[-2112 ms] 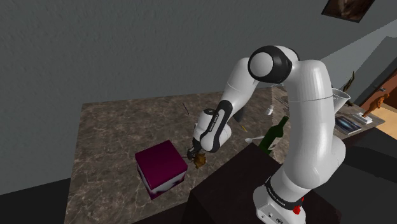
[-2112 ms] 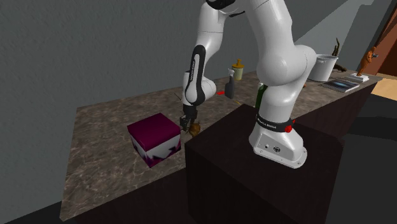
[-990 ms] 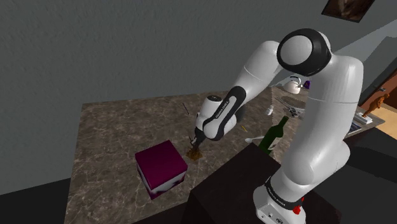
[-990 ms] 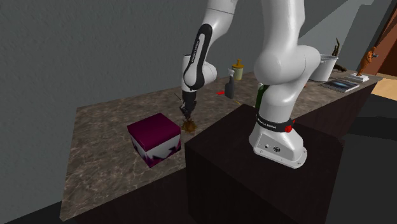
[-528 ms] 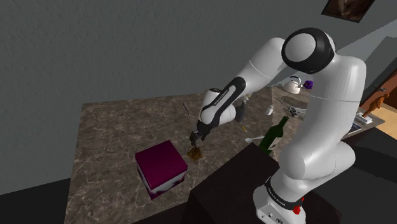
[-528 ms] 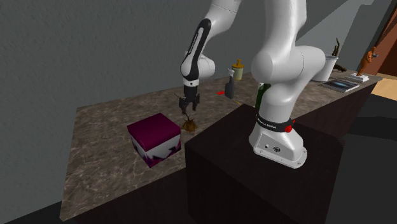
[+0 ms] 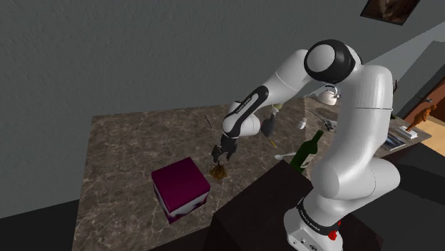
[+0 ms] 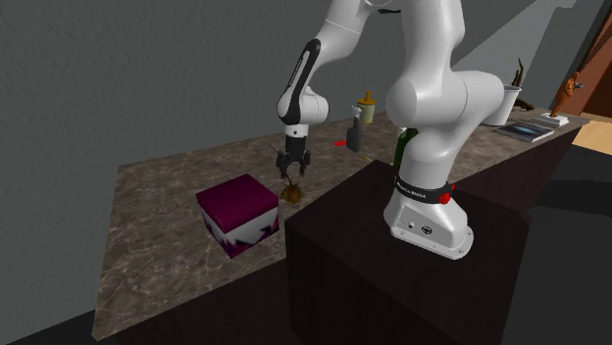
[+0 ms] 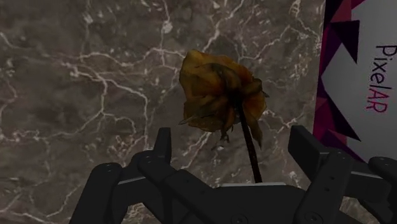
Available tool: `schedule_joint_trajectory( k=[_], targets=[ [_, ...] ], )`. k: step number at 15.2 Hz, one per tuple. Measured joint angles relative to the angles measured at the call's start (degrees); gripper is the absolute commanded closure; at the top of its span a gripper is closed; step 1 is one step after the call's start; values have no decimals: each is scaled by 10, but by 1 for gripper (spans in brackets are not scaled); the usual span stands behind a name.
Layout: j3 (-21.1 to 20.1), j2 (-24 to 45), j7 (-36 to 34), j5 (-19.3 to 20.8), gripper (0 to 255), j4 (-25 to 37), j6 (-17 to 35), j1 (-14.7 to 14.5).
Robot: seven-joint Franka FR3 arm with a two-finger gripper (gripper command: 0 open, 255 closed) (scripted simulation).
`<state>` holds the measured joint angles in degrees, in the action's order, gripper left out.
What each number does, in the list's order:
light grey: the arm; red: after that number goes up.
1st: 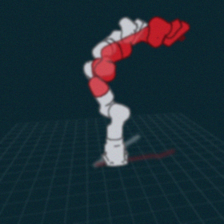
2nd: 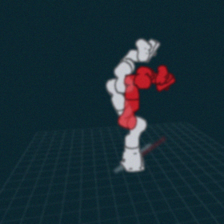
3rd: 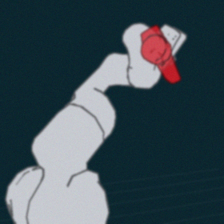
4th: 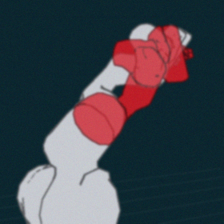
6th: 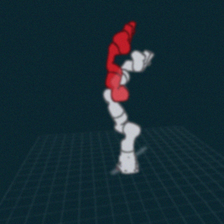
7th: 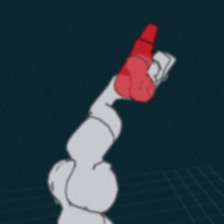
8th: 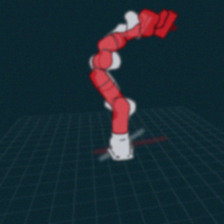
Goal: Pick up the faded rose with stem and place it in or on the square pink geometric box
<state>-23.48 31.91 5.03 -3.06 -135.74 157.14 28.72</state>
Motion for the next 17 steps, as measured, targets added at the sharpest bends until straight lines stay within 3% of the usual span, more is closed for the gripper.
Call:
schedule_joint_trajectory(
  k=[8, 9, 17],
  targets=[
    [9, 22, -3, 6, 0, 5, 17, -9],
    [9, 22, -3, 6, 255, 5, 17, -10],
    [9, 22, -2, 6, 255, 7, 19, -9]
  ],
)
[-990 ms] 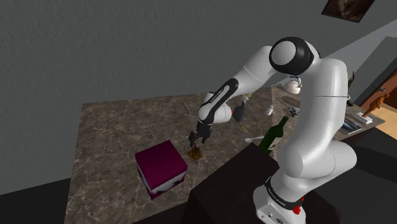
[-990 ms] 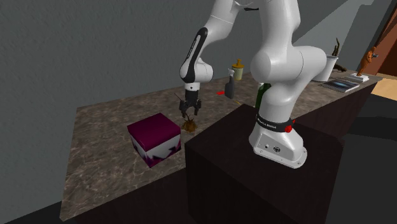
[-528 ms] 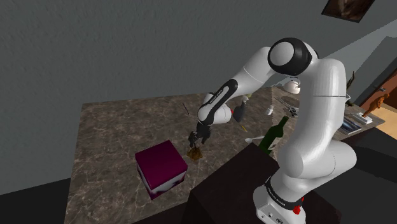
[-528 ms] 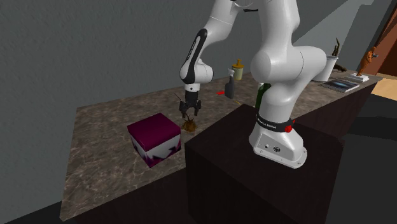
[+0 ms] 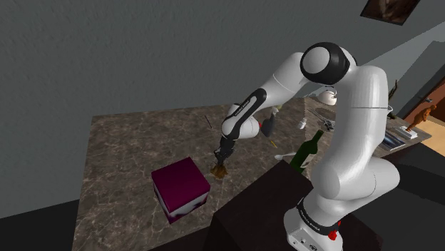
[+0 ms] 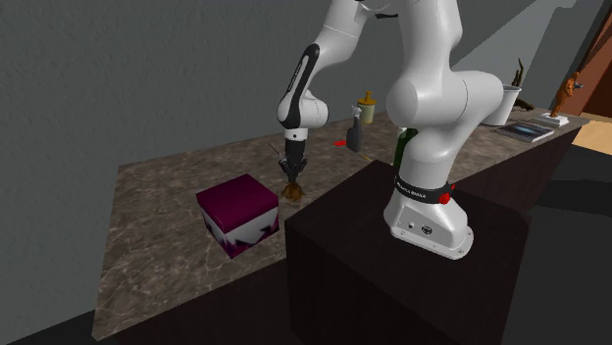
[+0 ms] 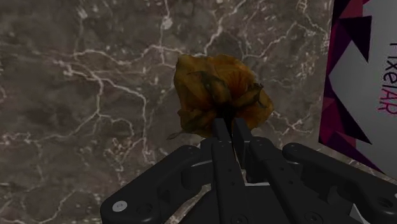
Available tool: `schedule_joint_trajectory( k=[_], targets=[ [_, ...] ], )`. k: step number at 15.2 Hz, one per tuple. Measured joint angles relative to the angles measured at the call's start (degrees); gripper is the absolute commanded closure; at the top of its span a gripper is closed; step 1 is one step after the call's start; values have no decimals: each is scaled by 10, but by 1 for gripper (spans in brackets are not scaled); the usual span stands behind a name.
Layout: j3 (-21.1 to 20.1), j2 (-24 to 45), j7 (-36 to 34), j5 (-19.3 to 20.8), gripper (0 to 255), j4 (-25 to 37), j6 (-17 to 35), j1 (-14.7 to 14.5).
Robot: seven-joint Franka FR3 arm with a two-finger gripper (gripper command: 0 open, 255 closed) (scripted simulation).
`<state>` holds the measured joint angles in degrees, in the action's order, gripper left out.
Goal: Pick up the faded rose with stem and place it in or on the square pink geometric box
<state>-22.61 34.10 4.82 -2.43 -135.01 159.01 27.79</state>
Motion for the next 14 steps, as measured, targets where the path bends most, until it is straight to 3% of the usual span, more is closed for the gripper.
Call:
schedule_joint_trajectory(
  k=[14],
  targets=[
    [-43, -93, 7, -34, 255, -30, -66, 34]
  ],
)
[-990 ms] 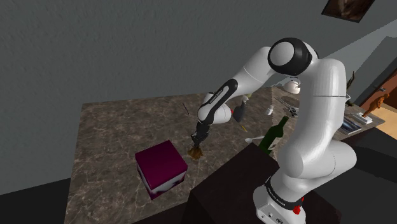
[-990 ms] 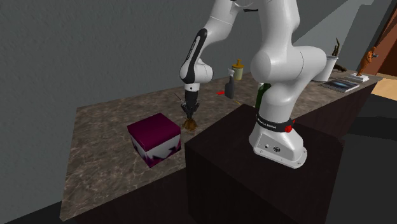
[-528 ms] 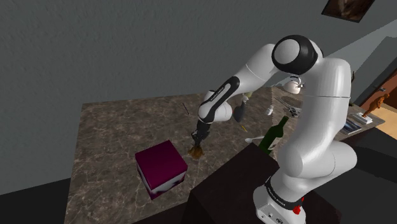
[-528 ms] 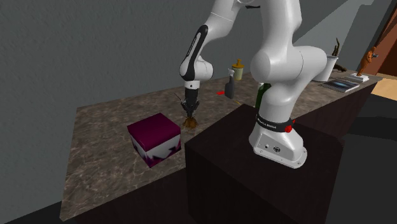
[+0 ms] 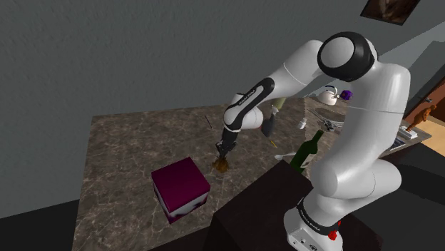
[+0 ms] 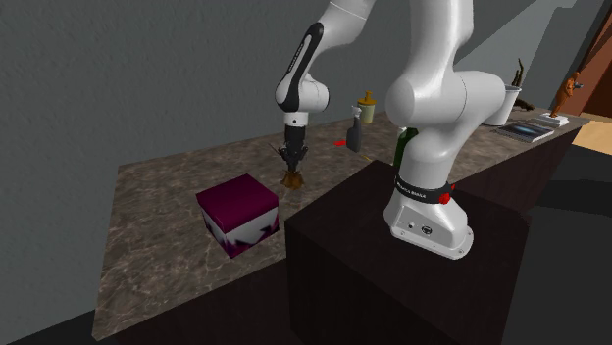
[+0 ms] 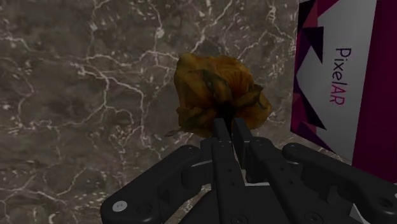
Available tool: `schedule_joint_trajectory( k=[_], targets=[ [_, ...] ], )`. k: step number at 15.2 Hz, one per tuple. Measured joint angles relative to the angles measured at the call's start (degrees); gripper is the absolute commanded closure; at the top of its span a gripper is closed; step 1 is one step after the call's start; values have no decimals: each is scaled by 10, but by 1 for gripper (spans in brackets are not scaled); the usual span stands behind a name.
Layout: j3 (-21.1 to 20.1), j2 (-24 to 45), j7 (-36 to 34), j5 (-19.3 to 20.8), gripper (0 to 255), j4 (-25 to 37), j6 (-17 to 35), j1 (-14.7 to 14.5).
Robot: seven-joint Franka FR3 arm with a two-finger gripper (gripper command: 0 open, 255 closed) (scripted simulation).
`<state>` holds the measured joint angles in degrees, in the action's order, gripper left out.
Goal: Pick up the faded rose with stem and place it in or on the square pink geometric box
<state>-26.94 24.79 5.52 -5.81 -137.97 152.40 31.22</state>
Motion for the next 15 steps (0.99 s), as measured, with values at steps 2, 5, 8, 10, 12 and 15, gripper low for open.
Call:
schedule_joint_trajectory(
  k=[2, 5, 8, 10, 12, 15],
  targets=[
    [-7, -17, 4, -7, 255, -1, -15, 7],
    [-19, -44, 9, -21, 255, -8, -34, 17],
    [-30, -71, 16, -35, 255, -12, -56, 26],
    [-36, -88, 19, -44, 255, -13, -72, 31],
    [-43, -106, 22, -53, 255, -14, -87, 34],
    [-50, -129, 25, -65, 255, -11, -111, 39]
  ],
)
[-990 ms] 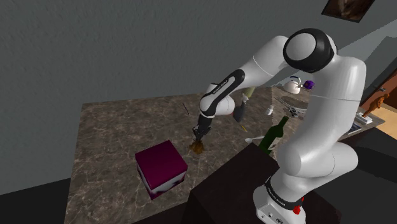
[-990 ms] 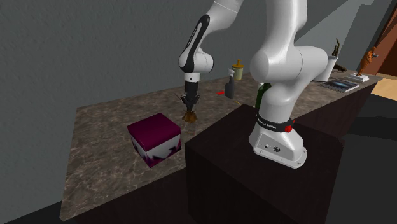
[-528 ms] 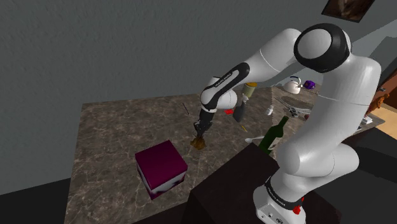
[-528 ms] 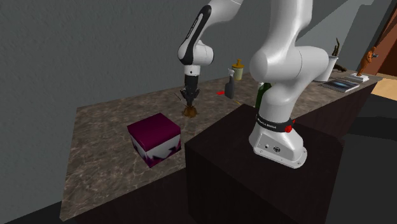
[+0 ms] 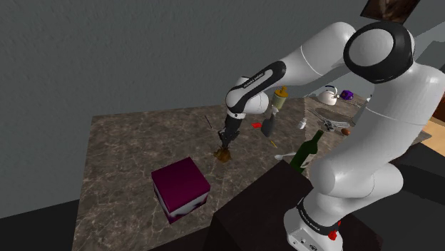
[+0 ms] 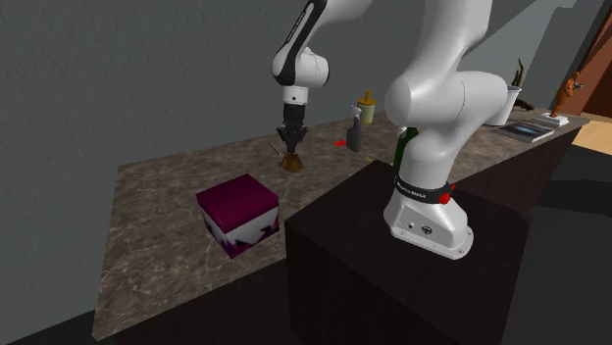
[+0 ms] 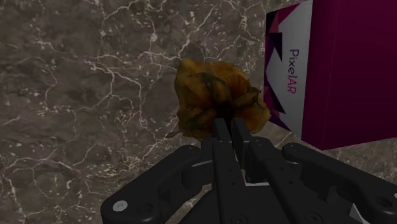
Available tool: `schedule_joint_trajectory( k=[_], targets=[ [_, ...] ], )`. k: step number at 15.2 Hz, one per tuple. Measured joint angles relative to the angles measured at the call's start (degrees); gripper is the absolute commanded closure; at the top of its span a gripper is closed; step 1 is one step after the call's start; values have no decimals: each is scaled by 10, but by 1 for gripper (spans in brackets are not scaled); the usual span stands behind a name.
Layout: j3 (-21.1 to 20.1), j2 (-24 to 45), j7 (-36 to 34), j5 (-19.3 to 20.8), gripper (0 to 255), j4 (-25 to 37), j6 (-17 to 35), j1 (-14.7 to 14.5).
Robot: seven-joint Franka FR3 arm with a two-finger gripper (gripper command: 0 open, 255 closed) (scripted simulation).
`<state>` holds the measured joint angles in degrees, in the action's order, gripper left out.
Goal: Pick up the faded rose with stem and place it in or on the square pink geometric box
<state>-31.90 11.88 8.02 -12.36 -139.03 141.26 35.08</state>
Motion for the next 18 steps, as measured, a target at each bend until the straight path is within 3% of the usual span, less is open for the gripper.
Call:
schedule_joint_trajectory(
  k=[14, 18],
  targets=[
    [-11, -105, 20, -49, 255, 18, -115, 15],
    [-35, -125, -12, -70, 255, 10, -115, -9]
  ],
)
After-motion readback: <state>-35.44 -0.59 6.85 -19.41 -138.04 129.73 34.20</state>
